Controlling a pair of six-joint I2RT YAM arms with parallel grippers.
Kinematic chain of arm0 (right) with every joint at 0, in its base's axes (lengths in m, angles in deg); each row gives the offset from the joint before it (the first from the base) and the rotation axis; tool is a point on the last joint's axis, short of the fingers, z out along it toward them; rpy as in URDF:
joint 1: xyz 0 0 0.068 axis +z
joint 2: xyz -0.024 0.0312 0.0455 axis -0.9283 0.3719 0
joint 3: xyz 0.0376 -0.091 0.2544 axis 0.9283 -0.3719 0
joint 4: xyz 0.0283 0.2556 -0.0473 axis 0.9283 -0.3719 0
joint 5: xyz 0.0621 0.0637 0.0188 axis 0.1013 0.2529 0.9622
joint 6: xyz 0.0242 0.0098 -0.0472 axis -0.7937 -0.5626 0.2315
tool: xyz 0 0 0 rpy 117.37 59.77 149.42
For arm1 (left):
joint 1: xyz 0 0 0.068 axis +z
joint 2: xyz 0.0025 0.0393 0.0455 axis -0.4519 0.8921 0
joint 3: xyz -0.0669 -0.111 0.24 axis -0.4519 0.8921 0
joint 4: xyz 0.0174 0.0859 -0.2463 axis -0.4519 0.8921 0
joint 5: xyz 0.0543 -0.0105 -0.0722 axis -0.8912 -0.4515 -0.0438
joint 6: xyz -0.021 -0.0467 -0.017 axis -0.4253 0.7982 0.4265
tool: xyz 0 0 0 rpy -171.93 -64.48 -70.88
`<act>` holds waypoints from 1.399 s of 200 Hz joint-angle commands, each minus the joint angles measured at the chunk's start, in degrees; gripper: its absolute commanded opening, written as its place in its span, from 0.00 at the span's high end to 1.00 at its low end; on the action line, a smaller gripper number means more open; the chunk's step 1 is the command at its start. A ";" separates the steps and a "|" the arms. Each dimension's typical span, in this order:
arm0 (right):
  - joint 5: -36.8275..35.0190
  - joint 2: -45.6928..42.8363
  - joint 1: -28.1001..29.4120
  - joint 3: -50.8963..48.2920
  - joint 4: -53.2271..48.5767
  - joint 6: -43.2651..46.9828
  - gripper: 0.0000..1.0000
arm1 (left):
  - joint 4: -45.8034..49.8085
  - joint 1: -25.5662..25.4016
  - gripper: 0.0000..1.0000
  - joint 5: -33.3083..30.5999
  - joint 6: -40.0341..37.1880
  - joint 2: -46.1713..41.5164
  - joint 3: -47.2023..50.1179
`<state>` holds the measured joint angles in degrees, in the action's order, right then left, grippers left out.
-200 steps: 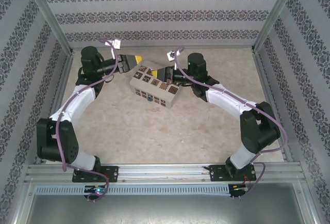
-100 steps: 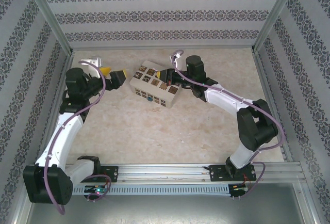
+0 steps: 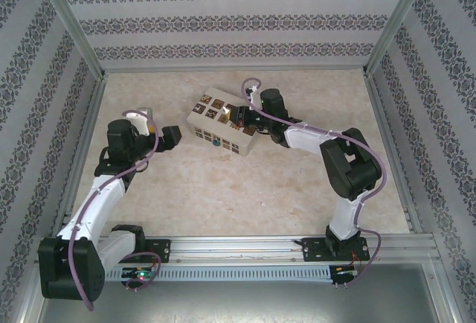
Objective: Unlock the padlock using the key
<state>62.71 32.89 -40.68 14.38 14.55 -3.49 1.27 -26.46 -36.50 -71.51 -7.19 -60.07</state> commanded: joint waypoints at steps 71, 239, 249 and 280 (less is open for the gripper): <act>-1.71 5.69 -0.24 4.76 1.15 -0.22 1.00 | -10.09 -0.02 0.08 4.53 4.40 5.89 4.40; -2.48 7.09 0.82 0.55 -5.21 2.22 1.00 | -20.04 -9.65 0.33 9.32 1.98 24.19 -2.10; -2.64 7.08 0.89 0.40 -5.28 2.18 1.00 | -20.96 -10.05 0.34 9.77 2.08 25.28 -2.48; -2.84 7.13 0.91 0.25 -5.38 2.18 1.00 | -24.17 -11.81 0.35 10.09 1.76 27.79 -2.59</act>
<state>61.18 38.81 -40.53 16.78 14.09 -1.87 -17.46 -36.67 -28.30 -68.40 19.19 -61.38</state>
